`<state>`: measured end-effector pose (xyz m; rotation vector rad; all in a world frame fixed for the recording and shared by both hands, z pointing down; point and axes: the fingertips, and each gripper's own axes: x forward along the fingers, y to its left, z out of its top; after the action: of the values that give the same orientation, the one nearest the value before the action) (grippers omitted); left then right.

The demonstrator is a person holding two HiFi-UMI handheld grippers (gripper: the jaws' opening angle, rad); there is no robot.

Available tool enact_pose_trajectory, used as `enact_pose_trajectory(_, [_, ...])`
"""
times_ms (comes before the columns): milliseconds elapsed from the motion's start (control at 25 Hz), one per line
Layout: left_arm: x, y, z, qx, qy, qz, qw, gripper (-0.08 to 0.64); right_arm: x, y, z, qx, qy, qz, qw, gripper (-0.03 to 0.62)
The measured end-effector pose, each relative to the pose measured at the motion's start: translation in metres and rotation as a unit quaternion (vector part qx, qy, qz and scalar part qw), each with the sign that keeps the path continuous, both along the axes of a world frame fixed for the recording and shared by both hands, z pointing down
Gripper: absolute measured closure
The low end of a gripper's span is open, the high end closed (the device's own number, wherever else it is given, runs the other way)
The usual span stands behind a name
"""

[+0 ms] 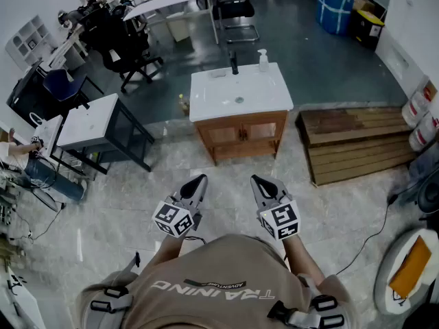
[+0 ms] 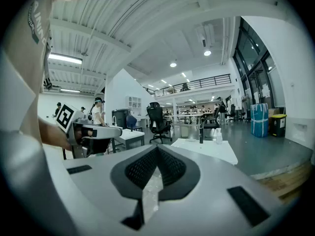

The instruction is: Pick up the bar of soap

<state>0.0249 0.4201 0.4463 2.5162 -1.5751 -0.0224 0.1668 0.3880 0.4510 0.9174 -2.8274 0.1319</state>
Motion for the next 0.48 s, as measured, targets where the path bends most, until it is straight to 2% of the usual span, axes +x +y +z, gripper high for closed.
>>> enact_pose_trajectory(240, [0.007,-0.015,0.011,-0.013,-0.012,-0.006,0.9998,0.568,0.014,-0.011,0.009,-0.006,0.002,-0.007,1.0,0.595])
enact_pose_trajectory(480, [0.025,-0.022,0.031,-0.043,-0.022,-0.003,0.9989,0.567,0.035,-0.017,0.03,-0.022,-0.009,-0.01,1.0,0.595])
